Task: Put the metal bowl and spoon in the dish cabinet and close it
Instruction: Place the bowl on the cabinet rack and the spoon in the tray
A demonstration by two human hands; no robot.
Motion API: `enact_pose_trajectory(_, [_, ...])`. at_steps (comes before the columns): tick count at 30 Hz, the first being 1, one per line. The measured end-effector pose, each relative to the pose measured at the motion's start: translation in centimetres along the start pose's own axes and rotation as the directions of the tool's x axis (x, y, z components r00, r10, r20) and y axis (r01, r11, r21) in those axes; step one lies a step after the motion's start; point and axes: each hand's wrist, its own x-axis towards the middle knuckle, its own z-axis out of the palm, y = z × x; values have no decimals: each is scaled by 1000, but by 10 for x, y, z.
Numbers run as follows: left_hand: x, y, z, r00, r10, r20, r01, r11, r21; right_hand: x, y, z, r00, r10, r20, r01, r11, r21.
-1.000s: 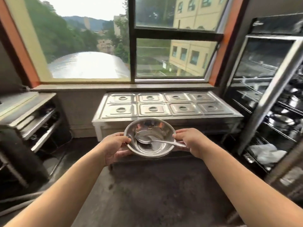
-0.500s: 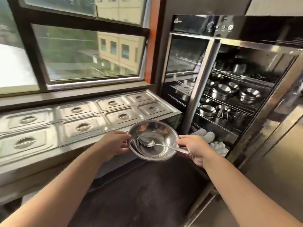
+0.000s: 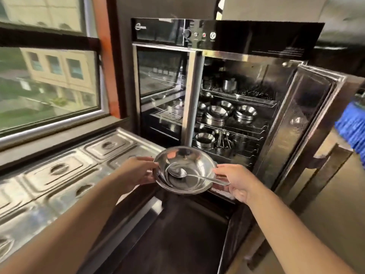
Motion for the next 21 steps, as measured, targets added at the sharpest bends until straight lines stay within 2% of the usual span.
enact_pose_trajectory(4, [83, 16, 27, 999, 10, 48, -10, 1000, 11, 70, -11, -17, 999, 0, -43, 2, 998, 63])
enact_pose_trajectory(9, [190, 40, 63, 996, 12, 84, -14, 1000, 22, 166, -33, -38, 981, -36, -191, 65, 986, 150])
enact_pose_trajectory(21, [406, 103, 168, 960, -24, 281, 30, 999, -18, 329, -110, -108, 916, -9, -401, 83, 982, 169])
